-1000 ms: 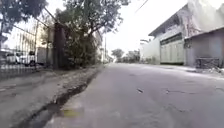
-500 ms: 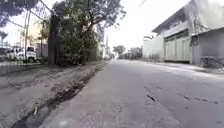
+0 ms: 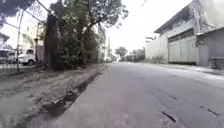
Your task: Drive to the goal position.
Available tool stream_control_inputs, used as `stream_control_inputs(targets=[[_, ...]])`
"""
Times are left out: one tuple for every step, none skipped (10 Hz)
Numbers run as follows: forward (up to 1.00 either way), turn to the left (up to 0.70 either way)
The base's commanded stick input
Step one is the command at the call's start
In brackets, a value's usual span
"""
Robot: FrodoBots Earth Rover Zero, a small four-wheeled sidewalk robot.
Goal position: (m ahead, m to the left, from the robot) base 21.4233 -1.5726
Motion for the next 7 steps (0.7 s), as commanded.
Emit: stream_control_inputs(targets=[[1.00,0.00],[1.00,0.00],[1.00,0.00],[1.00,0.00],[1.00,0.00],[1.00,0.00],[1.00,0.00]])
